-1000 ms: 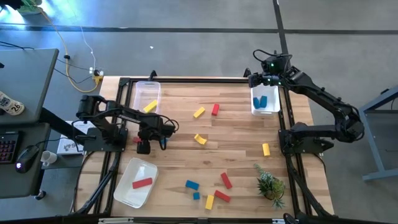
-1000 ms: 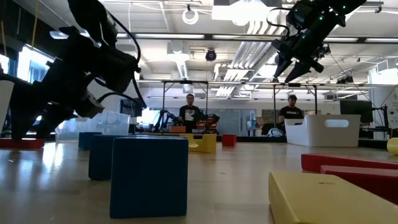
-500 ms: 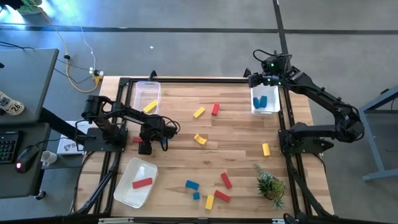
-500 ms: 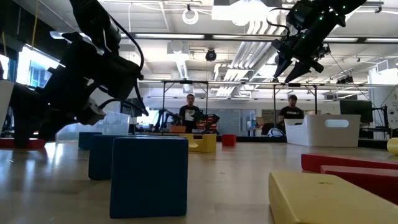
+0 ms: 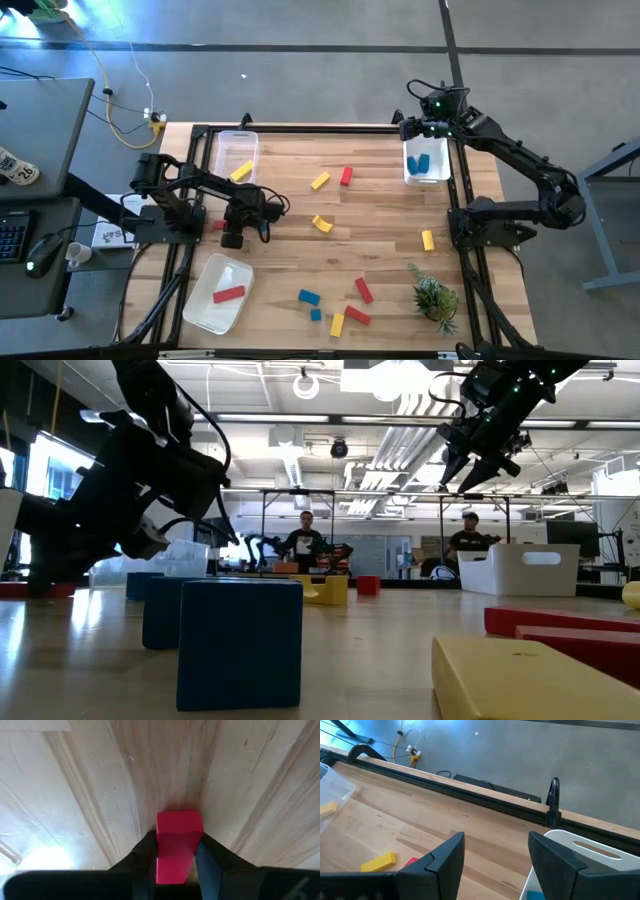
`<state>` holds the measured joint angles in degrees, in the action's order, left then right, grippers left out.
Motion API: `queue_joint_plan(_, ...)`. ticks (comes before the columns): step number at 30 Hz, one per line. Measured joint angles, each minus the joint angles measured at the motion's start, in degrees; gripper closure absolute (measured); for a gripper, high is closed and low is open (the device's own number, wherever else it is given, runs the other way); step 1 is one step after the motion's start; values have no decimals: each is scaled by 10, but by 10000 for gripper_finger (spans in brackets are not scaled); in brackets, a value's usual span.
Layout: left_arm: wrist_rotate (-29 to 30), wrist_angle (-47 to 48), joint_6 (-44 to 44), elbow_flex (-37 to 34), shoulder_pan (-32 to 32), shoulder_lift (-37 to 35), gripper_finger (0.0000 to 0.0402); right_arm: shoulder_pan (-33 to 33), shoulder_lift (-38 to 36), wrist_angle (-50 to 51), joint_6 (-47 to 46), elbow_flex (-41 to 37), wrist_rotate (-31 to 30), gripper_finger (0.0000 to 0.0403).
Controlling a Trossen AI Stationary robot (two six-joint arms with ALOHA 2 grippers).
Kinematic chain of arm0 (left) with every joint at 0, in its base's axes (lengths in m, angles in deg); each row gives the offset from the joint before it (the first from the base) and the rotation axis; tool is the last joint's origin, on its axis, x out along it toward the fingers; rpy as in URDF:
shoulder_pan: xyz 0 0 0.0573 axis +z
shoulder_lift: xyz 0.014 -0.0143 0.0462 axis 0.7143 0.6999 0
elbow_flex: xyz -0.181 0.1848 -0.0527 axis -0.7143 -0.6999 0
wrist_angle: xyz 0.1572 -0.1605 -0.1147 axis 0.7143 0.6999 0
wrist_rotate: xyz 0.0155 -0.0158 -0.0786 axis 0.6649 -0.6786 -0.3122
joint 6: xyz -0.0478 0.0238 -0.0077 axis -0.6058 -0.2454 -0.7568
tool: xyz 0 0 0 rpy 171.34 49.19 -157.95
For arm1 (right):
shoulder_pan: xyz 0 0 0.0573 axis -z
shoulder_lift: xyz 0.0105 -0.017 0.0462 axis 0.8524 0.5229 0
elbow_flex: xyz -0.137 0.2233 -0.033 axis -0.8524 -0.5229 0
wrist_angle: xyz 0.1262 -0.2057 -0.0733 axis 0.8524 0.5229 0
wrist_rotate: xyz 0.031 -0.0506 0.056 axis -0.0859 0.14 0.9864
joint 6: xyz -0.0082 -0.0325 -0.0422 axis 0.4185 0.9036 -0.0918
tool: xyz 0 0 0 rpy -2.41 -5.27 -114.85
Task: Sort & place blocks by color
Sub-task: Put the red block into the bottom white bin
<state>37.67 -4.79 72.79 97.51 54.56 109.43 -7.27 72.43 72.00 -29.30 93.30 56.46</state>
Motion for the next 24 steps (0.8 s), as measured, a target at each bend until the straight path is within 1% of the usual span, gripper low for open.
queue_joint_plan(3,6,2,-19,14,0,-12,328,0,0,0,0,0,0,199)
queue_joint_plan(8,5,17,-61,35,0,-58,328,0,0,0,0,0,0,199)
queue_joint_plan(13,3,74,-121,64,-1,-110,328,0,0,0,0,0,9,199)
queue_joint_plan(18,-6,123,-204,99,-15,-166,328,-4,0,0,0,0,28,199)
queue_joint_plan(24,-45,136,-352,132,-51,-225,328,-35,0,-4,0,0,42,199)
